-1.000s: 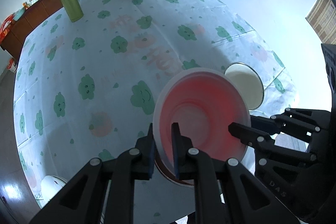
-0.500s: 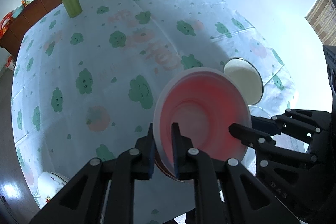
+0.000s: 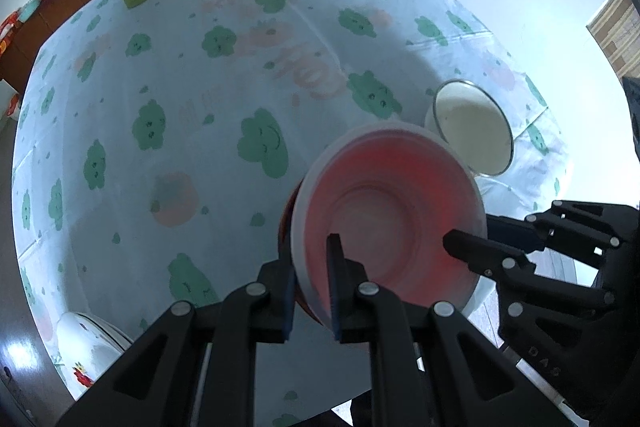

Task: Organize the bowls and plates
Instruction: 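Lower the pink bowl into the steel bowl with both grippers, then open both grippers and pull them back from the nested bowls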

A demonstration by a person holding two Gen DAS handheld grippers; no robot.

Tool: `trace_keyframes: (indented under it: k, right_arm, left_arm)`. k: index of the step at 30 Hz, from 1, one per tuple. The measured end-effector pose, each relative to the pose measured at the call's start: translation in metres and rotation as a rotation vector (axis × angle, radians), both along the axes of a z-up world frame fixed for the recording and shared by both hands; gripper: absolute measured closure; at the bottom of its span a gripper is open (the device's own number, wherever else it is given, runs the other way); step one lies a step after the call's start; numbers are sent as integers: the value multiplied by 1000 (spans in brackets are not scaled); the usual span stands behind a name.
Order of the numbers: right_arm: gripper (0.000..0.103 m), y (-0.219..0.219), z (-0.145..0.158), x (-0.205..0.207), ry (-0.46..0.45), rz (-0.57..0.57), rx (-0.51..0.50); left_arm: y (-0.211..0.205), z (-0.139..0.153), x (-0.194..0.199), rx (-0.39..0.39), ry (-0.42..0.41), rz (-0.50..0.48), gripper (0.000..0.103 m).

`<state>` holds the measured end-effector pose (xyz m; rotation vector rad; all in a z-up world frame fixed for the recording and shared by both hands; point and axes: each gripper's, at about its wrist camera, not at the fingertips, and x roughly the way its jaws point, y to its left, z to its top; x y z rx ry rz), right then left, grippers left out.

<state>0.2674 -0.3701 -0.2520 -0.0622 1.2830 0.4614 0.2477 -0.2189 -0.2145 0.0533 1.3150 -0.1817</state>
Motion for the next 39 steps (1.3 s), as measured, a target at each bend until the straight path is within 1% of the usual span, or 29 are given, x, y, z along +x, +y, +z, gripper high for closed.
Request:
trace_keyframes:
  k: [11, 18, 20, 21, 23, 26, 28, 30, 32, 39]
  right_arm:
    - [86, 4, -9, 1, 34, 20, -9]
    - [86, 4, -9, 2, 28, 19, -19]
    - [86, 5, -9, 2, 22, 24, -25]
    - [84, 7, -8, 2, 13, 32, -36]
    - [83, 8, -8, 1, 1, 28, -49]
    - [78, 9, -7, 1, -10, 25, -51]
    - [72, 13, -8, 0, -14, 42, -57]
    - [58, 16, -7, -1, -14, 51, -53]
    - [51, 18, -8, -2, -19, 55, -67]
    - [48, 11, -3, -6, -41, 27, -57]
  left_arm:
    - [1, -16, -2, 7, 40, 0, 92]
    - [1, -16, -1, 14, 38, -10, 92]
    - [2, -18, -1, 5, 48, -6, 92]
    - [3, -19, -1, 3, 49, -6, 92]
    - [2, -17, -2, 4, 48, -5, 92]
    - [2, -16, -3, -3, 43, -7, 91]
    - [2, -14, -5, -8, 37, -12, 88]
    - [2, -12, -6, -7, 34, -11, 86]
    - [3, -11, -7, -7, 32, -7, 86]
    - [6, -6, -12, -18, 15, 2, 79]
